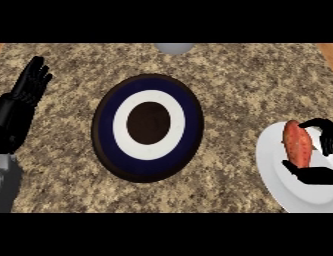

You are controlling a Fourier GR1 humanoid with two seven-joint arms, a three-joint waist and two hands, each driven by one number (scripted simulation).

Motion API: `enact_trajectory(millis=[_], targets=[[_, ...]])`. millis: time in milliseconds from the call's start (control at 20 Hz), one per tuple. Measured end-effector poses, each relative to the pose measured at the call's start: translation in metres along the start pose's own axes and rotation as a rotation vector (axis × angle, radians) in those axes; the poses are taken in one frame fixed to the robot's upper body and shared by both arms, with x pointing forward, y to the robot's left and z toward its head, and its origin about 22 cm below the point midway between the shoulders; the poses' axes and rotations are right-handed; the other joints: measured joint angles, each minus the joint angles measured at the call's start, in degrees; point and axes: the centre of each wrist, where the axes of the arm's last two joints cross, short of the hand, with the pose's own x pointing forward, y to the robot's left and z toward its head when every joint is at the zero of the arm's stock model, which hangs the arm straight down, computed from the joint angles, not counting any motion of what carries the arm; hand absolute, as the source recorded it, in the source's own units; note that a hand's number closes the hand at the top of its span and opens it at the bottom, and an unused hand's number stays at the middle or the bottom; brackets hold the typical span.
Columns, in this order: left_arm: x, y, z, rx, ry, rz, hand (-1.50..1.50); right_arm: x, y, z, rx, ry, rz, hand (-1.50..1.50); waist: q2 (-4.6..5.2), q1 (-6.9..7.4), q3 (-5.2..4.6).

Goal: Pick the sweet potato from the plate and place it in the plate

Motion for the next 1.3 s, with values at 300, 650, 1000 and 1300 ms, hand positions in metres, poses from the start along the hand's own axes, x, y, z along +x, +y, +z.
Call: enact_trajectory(millis=[300,650,1000,1300], targets=[[0.006,0.000,-0.006,-0.004,-0.004,0.006,0.00,0.061,-0.011,0.003,-0.048,-0.179,-0.210,1.50,0.03,-0.11,0.01],[-0.002,-0.004,-0.007,-0.020,-0.006,0.007,0.00,0.132,-0.017,-0.012,-0.030,-0.267,-0.276,1.50,0.28,0.80,0.03],[0.005,-0.010,-0.011,-0.026,-0.009,0.001,0.00,0.202,-0.010,-0.045,0.019,-0.295,-0.342,1.50,0.37,1.31,0.04],[0.009,-0.010,-0.009,-0.030,-0.020,0.009,0.00,0.255,0.016,-0.080,0.073,-0.275,-0.370,1.50,0.41,1.54,0.04]])
